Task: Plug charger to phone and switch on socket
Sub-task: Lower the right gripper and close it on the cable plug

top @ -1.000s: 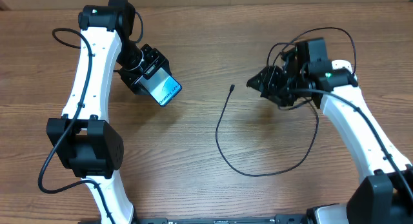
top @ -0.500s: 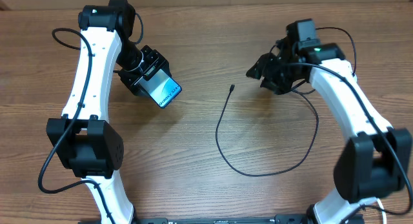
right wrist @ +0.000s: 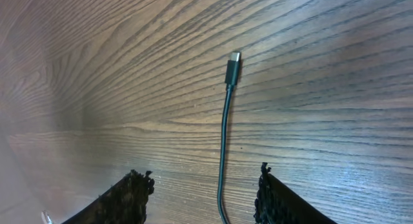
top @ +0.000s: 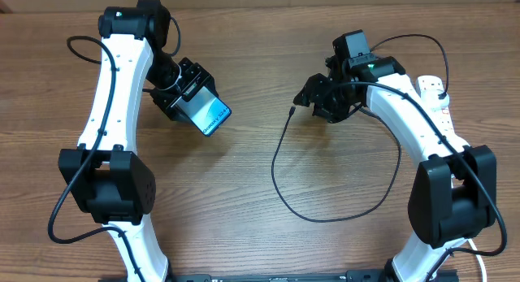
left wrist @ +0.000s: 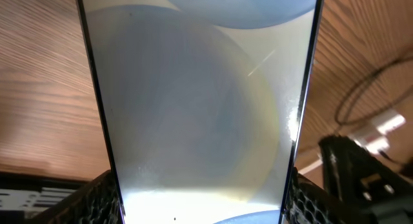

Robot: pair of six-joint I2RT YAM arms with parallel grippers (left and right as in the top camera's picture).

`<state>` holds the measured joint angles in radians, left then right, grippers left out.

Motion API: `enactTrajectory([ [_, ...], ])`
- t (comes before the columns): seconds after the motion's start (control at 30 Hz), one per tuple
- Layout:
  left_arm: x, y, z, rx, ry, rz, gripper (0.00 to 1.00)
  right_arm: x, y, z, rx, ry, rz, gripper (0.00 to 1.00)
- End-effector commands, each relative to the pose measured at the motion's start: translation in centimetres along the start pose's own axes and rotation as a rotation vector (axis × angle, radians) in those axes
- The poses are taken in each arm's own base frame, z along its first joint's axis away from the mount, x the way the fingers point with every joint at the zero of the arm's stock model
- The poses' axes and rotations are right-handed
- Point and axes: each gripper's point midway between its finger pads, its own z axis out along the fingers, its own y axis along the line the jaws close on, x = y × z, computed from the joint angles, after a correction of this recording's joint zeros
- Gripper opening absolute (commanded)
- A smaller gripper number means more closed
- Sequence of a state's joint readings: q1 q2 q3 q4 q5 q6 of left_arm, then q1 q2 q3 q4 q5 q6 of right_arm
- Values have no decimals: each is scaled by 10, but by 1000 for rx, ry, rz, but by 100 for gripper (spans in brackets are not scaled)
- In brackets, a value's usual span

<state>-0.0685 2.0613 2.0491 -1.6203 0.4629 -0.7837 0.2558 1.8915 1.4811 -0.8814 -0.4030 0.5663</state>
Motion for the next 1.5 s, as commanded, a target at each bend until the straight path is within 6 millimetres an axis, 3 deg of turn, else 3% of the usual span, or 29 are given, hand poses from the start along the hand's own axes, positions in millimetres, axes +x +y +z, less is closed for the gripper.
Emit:
enactTrajectory([
  [0.0, 18, -20, -11, 119, 79, 4, 44, -7, 2, -1, 2, -20, 6, 57],
  [0.33, 38, -38, -17, 225, 196, -1, 39, -3, -2, -1, 14, -4, 15, 57],
  [0.93, 41, -37, -17, 209, 229, -161, 41, 0, -3, -1, 20, 9, 49, 58],
  [1.47, 47, -43, -21, 247, 276, -180, 39, 5, -6, -1, 30, 28, 80, 58],
])
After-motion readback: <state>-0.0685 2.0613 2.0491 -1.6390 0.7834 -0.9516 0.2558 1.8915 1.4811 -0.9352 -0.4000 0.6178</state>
